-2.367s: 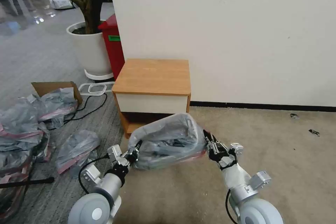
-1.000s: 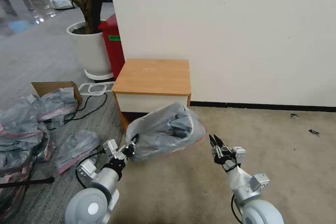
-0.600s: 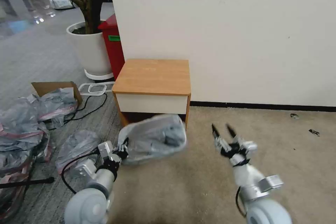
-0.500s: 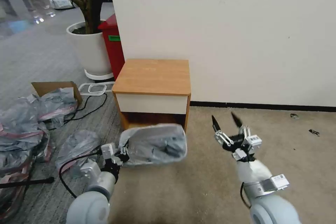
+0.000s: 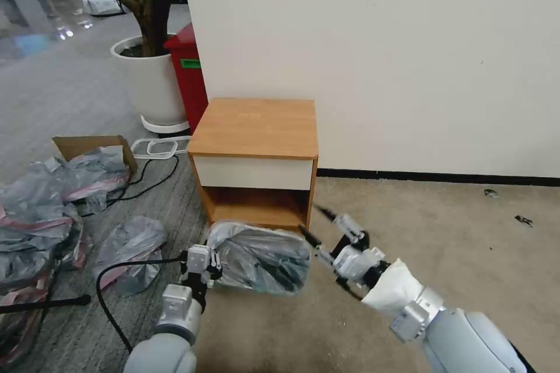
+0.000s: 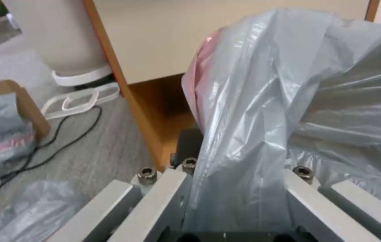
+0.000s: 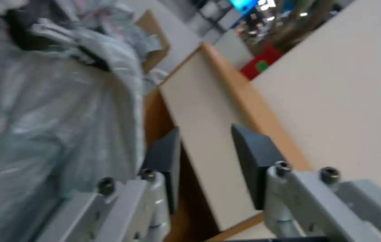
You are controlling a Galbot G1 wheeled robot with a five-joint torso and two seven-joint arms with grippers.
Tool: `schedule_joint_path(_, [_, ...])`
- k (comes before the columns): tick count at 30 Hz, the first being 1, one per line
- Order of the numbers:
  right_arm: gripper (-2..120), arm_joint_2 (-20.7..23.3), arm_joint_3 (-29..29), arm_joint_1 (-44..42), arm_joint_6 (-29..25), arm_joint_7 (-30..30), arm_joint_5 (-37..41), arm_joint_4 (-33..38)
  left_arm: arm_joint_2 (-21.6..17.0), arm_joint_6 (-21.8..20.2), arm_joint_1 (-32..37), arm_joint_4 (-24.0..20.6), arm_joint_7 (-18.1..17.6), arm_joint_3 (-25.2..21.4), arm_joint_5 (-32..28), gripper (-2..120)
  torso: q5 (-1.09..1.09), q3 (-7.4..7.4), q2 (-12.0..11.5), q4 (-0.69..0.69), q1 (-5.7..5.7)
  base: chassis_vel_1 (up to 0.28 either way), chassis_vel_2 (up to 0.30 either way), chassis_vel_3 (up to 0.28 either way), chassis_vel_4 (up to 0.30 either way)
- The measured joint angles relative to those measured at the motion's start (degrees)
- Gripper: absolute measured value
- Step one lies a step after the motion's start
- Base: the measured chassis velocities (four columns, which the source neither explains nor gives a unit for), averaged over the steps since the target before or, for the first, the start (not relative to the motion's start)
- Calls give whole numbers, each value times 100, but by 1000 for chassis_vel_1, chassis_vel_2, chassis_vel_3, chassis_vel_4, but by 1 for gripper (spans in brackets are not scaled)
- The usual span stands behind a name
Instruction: Pick up the garbage bag from the table and place it over the trash can.
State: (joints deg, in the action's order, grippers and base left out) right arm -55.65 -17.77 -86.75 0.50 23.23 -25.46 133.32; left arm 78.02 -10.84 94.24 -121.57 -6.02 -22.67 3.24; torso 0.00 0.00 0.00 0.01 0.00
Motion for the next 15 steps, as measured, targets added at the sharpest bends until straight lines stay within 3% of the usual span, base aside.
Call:
schedule_joint_path(7, [1,-67,569,50,413,102,390,-539,117,100,29,37,-92,179,210,3,1,0,0,-1,0,0,0,0,0])
schedule_joint_path(15, [0,-322,890,434,522,127,303,-1116,127,100,37,12,-109,281,244,3,0,0,0,-1,0,0,0,0,0])
